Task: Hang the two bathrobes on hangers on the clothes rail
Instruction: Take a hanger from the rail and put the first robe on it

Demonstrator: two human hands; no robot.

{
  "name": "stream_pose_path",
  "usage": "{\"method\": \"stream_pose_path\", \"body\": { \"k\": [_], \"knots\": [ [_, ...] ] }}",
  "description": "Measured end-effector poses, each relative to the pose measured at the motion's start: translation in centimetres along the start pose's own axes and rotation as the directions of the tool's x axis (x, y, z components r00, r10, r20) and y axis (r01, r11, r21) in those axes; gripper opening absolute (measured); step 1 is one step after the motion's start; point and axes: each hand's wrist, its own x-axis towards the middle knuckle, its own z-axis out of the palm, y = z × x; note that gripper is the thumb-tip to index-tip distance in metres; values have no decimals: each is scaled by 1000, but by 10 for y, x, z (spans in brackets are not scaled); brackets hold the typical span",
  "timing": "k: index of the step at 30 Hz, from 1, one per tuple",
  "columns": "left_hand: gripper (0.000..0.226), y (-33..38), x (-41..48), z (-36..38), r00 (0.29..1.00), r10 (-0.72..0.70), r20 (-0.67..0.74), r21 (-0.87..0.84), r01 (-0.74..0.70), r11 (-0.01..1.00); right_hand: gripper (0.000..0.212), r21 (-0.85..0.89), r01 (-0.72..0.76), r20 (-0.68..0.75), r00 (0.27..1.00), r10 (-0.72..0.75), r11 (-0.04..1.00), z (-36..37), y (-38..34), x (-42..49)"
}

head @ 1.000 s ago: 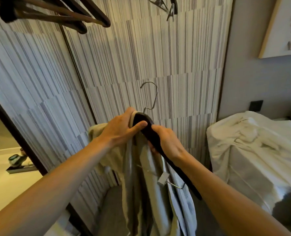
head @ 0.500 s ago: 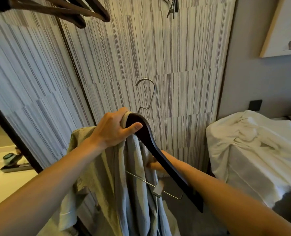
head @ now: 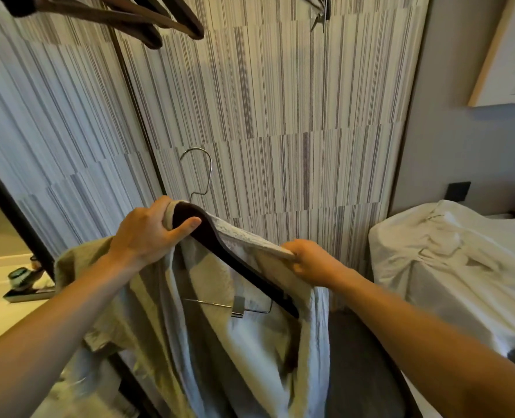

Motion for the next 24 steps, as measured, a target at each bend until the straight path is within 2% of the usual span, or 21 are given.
{"method": "stream_pose_path", "body": {
  "k": [1, 3, 5, 8, 12, 15, 17, 19, 21, 22, 24],
  "knots": [
    [69, 0, -1, 1, 1000, -7, -1, 36, 7, 999, 21, -71, -3, -6, 1000, 2, 997, -2, 6, 5],
    [69, 3, -2, 2, 999, -41, -8, 99, 42, 994, 20, -149, -98, -19, 995, 96, 984, -8, 9, 12],
    [64, 9, -2, 5, 994, -108, -18, 151, 109, 982, 19, -159, -190, -61, 981, 182, 969, -13, 8, 20],
    [59, 24, 3, 11, 981, -195, -21, 195, 195, 961, 16, -71, -261, -166, 955, 247, 963, -26, -11, 29],
    [57, 48, 9, 25, 971, -236, 27, 165, 229, 959, 19, 201, -204, -206, 947, 245, 958, -32, -56, 43],
    [55, 61, 13, 34, 969, -242, 55, 85, 237, 968, 15, 409, -74, -131, 982, 139, 910, -38, -95, 42],
    [59, 58, 17, 32, 963, -268, 30, -31, 269, 963, 20, 447, 31, -90, 996, 10, 894, -51, -106, 34],
    [68, 48, 20, 26, 959, -285, -8, -167, 279, 946, 28, 361, 130, -143, 986, -83, 923, -66, -103, 26],
    [68, 44, 25, 16, 963, -263, -50, -290, 238, 927, 11, 172, 164, -213, 969, -126, 971, -78, -93, 25],
    [65, 45, 28, 11, 967, -245, -73, -337, 207, 919, 10, 137, 149, -194, 974, -121, 979, -82, -91, 23],
    [57, 52, 38, 3, 972, -210, -107, -404, 150, 902, 37, 156, 94, -91, 993, -80, 983, -93, -91, 23]
  ]
}}
